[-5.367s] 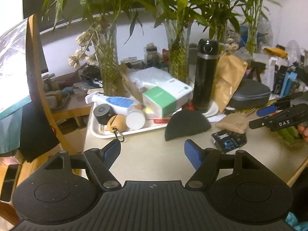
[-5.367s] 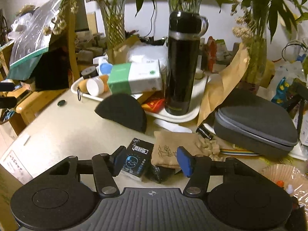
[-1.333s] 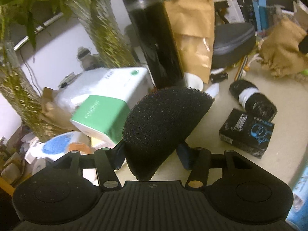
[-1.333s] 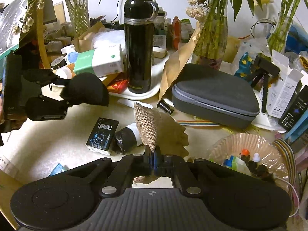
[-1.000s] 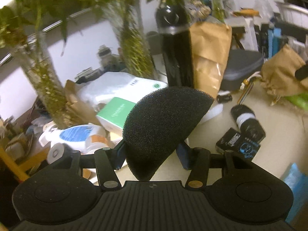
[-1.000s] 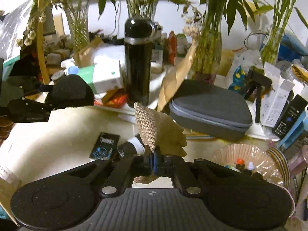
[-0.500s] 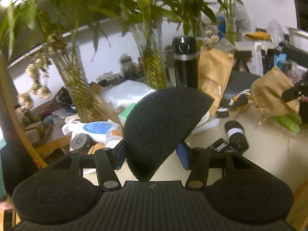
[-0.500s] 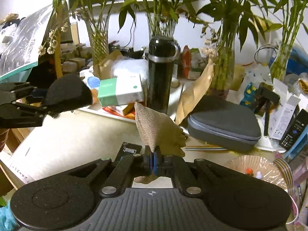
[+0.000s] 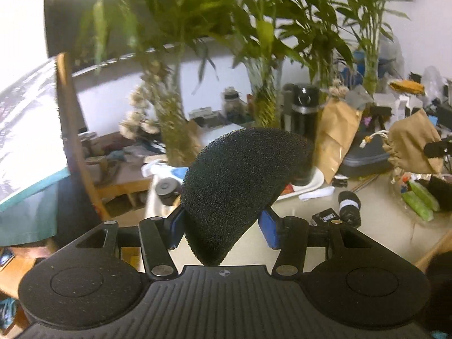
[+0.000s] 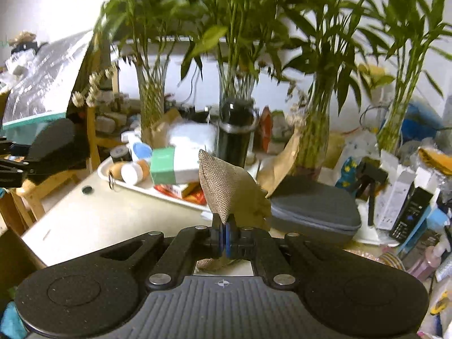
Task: Organize soft objects
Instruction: 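Carry the burlap pouch with the right tool while the left tool carries the sponge to the box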
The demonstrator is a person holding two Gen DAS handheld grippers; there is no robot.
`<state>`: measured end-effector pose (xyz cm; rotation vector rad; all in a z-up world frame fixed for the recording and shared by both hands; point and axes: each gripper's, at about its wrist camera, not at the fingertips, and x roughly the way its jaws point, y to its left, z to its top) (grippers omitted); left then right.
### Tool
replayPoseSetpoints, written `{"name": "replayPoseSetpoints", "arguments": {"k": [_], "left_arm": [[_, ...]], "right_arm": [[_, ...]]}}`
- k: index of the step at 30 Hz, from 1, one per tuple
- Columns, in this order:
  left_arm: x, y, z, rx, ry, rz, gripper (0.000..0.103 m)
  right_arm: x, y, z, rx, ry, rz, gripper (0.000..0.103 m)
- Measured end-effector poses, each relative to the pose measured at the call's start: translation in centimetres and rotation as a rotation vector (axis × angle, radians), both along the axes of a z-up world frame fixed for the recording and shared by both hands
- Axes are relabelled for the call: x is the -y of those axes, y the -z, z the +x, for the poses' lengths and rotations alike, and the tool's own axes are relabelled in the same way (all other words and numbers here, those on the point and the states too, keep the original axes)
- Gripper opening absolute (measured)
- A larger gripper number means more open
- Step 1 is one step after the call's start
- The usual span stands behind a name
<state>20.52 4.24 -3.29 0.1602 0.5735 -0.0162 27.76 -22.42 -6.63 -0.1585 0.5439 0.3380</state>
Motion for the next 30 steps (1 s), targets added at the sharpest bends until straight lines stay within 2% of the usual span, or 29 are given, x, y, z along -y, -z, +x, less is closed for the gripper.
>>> {"name": "replayPoseSetpoints", "arguments": {"k": [3, 7, 14, 20, 26, 30], "left_arm": [[-0.2, -1.9, -2.0, 0.003, -0.006, -0.001, 0.053], [-0.5, -3.7, -4.3, -0.018, 0.002, -0.050, 0.053], [0.2, -5.0, -7.3, -0.060, 0.032, -0.093, 0.053], [1.0, -4.5, -9.5, -0.111, 0.101, -0.131, 0.053], [2.0, -2.9, -10.7, -0.167, 0.141, -0.138, 0.053], [2.2, -1.3, -10.7, -0.217, 0.155, -0.169, 0.055]], "right_arm": [[-0.4, -1.8, -2.3, 0.048, -0.034, -0.031, 0.004], [-0.5, -4.4, -5.2, 0.095, -0.085, -0.024, 0.004], [-1.1, -7.5, -9.6, 0.151, -0.176, -0.041, 0.004], [-2.1, -8.6, -12.8, 0.185, -0.240, -0.062, 0.004], [-2.5, -8.8, -15.1, 0.188, -0.284, -0.059, 0.004], [-3.2, -8.4, -16.2, 0.184, -0.315, -0.066, 0.004]]}}
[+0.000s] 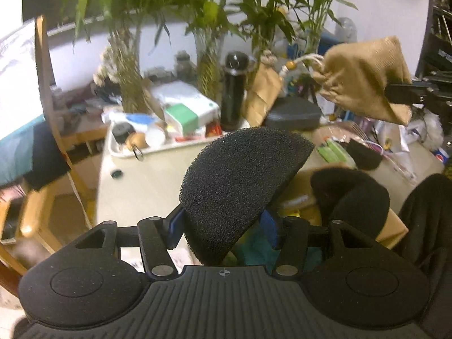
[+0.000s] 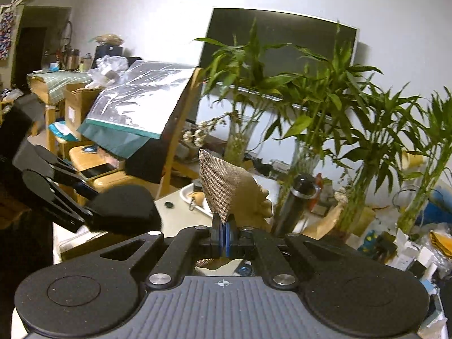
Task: Organize soft objects
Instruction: 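Carry the burlap pouch with the right tool while the left tool carries the sponge to the box, then open the right tool to drop the pouch while the left tool releases the sponge into the box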
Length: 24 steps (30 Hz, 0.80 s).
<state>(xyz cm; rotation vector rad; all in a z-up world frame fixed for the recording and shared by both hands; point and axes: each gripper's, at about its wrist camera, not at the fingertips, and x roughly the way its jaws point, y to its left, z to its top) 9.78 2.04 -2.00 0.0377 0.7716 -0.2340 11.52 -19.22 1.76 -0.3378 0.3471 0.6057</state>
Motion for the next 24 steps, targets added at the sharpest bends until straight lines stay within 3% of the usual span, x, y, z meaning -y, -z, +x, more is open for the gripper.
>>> {"name": "replayPoseSetpoints", "arguments": {"k": [4, 11, 15, 24], "left_arm": [[0.1, 1.4, -0.4, -0.033, 0.052, -0.062, 0.062], [-0.2, 2.0, -2.3, -0.030, 0.090, -0.063, 0.076], [-0.9, 1.6, -3.2, -0.013, 0.093, -0.104, 0.076], [-2.6, 0.0, -4.9, 0.063, -0.005, -0.059, 0.076]], "right_arm": [[-0.9, 0.6, -0.8, 0.005, -0.021, -0.023, 0.004], [-1.8, 2.0, -1.6, -0.010, -0.049, -0.059, 0.004], [-2.4, 2.4, -1.9, -0.005, -0.066, -0.076, 0.004], [-6.3, 2.8, -3.8, 0.120, -0.138, -0.203, 0.004]]}}
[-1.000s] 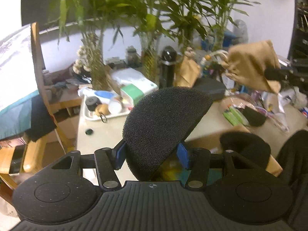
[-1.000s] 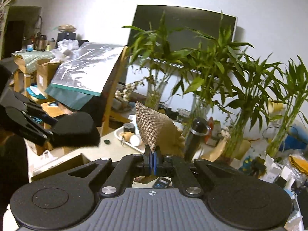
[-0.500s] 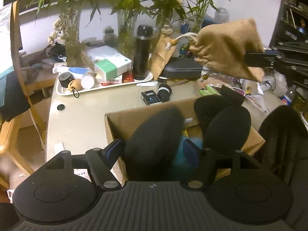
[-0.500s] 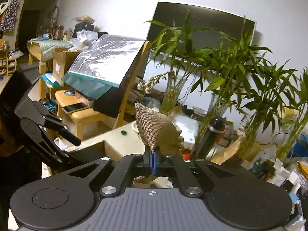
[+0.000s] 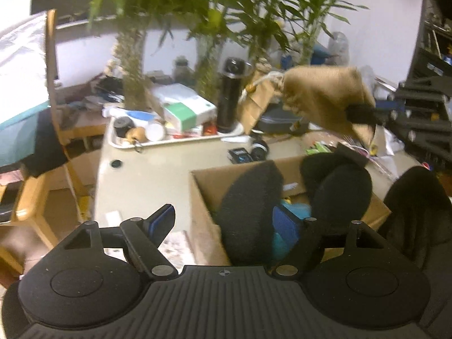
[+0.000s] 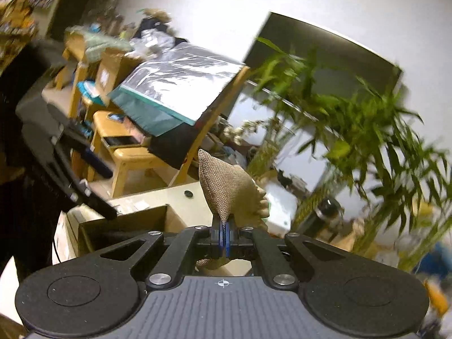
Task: Organize soft objects
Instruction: 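Open the right tool to drop the pouch while the left tool releases the sponge into the box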
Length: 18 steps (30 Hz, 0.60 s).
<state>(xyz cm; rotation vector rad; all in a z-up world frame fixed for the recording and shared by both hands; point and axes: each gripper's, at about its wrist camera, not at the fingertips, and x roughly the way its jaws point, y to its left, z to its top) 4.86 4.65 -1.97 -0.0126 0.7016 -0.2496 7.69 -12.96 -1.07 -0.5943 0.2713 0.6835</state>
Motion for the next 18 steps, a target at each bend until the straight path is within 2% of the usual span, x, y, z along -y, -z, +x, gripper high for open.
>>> {"name": "replayPoseSetpoints", "arguments": {"k": [4, 7, 8, 10, 11, 12, 18], "left_arm": [[-1.4, -0.4, -0.5, 0.007, -0.040, -0.010, 0.076], [-2.3, -0.6, -0.8, 0.001, -0.059, -0.014, 0.076], [-2.5, -0.7, -0.9, 0.002, -0.060, -0.013, 0.076], [-2.8, -0.7, -1.1, 0.004, -0.065, -0.008, 0.076], [-2.9, -0.7, -1.1, 0.005, -0.070, -0.004, 0.076], [-2.9, -0.7, -1.1, 0.005, -0.075, -0.001, 0.076], [-2.7, -0.6, -0.7, 0.014, -0.087, 0.025, 0.076]], "right_arm": [[-2.9, 2.0, -0.5, -0.037, -0.060, -0.071, 0.004], [-4.6, 4.2, -0.6, -0.144, -0.103, -0.141, 0.006], [-5.1, 4.9, -0.8, -0.177, -0.115, -0.166, 0.012], [-5.5, 5.7, -1.1, -0.210, -0.135, -0.187, 0.033], [-5.5, 5.9, -1.2, -0.221, -0.146, -0.184, 0.054], [-5.4, 6.0, -1.4, -0.223, -0.152, -0.170, 0.071], [-3.2, 4.7, -0.6, -0.275, -0.120, -0.028, 0.088]]}}
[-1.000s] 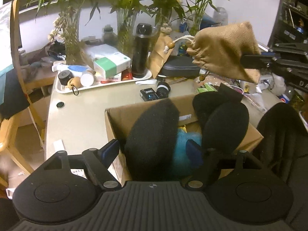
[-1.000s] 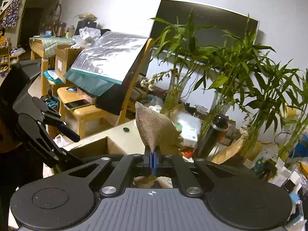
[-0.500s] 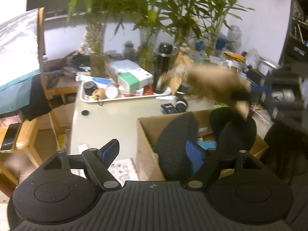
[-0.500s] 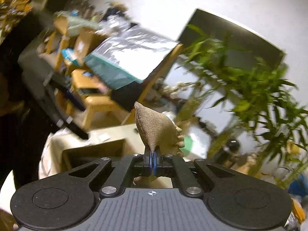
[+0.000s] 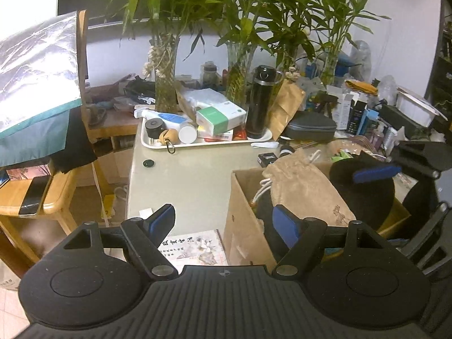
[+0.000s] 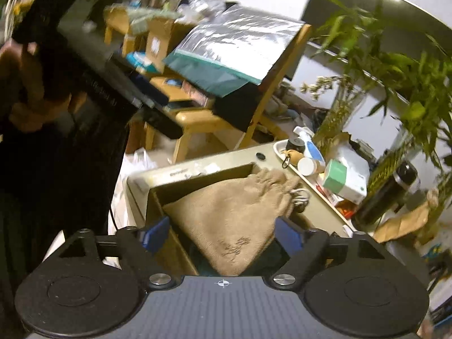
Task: Organize soft objects
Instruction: 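Open the right tool to drop the pouch while the left tool releases the sponge into the box, then withdraw both tools from the box back over the desk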
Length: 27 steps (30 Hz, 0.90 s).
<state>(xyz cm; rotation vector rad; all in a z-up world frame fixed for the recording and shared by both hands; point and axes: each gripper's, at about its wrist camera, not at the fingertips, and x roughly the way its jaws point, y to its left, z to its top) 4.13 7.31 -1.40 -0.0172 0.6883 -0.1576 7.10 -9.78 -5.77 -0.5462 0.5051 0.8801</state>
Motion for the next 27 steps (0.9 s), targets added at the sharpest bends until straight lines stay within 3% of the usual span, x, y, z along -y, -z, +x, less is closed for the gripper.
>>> {"name": "replayPoseSetpoints", "arguments": {"k": [6, 12, 27], "left_arm": [[0.9, 0.1, 0.4, 0.021, 0.011, 0.035, 0.076], [2.0, 0.1, 1.1, 0.027, 0.025, 0.065, 0.076], [3.3, 0.2, 3.3, 0.047, 0.033, 0.076, 0.076]], "right_arm": [[2.9, -1.1, 1.7, -0.003, 0.111, 0.132, 0.103], [5.9, -0.7, 4.3, -0.013, 0.318, 0.203, 0.103], [11.3, 1.3, 8.9, -0.102, 0.595, 0.306, 0.103]]}}
